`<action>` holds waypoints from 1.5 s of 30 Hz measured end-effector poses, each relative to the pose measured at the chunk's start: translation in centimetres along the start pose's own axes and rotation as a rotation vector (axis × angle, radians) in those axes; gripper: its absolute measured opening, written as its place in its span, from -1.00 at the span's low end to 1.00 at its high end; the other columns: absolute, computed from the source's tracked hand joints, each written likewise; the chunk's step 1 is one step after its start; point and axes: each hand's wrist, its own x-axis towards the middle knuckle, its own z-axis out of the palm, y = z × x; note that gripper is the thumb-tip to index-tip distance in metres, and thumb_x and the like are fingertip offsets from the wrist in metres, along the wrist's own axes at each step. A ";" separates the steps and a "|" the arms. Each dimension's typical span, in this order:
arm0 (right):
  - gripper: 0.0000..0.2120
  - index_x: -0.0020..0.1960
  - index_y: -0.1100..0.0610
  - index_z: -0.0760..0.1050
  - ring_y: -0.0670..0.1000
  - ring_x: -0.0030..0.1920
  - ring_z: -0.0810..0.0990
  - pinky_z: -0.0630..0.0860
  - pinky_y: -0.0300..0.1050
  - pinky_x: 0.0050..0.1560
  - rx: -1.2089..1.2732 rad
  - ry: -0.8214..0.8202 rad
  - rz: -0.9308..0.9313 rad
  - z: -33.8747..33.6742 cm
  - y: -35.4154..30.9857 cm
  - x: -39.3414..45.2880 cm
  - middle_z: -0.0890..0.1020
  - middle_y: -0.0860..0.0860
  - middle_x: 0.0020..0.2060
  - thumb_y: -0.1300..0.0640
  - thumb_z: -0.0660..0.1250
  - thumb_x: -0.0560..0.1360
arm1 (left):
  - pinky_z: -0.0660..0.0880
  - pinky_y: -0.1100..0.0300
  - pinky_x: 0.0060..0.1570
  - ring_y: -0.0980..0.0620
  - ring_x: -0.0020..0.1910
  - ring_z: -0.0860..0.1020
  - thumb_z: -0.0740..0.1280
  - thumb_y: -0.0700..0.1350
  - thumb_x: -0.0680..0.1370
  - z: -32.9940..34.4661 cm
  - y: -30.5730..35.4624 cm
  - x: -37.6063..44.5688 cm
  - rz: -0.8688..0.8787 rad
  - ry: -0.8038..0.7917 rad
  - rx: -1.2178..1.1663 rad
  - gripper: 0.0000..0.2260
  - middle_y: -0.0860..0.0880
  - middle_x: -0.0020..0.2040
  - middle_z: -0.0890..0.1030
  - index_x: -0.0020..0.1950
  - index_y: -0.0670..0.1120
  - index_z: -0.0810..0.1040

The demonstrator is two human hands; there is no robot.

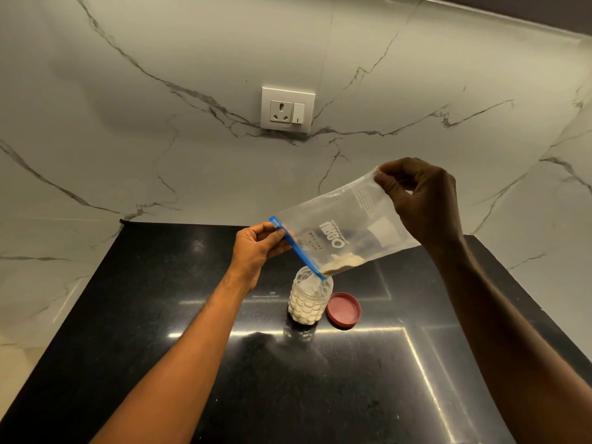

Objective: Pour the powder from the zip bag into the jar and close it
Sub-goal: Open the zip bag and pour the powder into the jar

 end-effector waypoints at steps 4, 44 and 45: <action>-0.85 0.03 0.18 0.66 -0.08 -0.17 0.64 0.49 -0.47 -0.14 -0.005 -0.032 -0.009 0.0 -0.1 0.1 0.68 -0.02 -0.15 0.13 0.42 0.51 | 0.67 0.14 -0.08 -0.11 0.00 0.72 0.35 -0.30 0.57 -0.1 0.0 0.0 0.004 0.002 0.004 -0.88 -0.12 -0.02 0.75 0.05 -0.18 0.64; -0.84 0.04 0.20 0.65 -0.20 -0.20 0.58 0.44 -0.57 -0.15 0.020 -0.010 0.003 -0.2 -0.2 0.3 0.63 -0.08 -0.15 0.13 0.42 0.51 | 0.67 0.07 -0.01 -0.16 0.06 0.70 0.34 -0.29 0.58 0.3 -0.3 0.2 -0.024 0.009 -0.022 -0.86 -0.15 0.03 0.73 0.11 -0.20 0.62; -0.83 0.04 0.20 0.65 -0.21 -0.20 0.58 0.44 -0.57 -0.15 0.022 -0.018 0.004 -0.2 -0.2 0.3 0.63 -0.08 -0.15 0.13 0.42 0.52 | 0.67 0.07 -0.01 -0.16 0.06 0.70 0.34 -0.29 0.58 0.3 -0.3 0.2 -0.022 0.013 -0.020 -0.86 -0.14 0.02 0.73 0.11 -0.19 0.62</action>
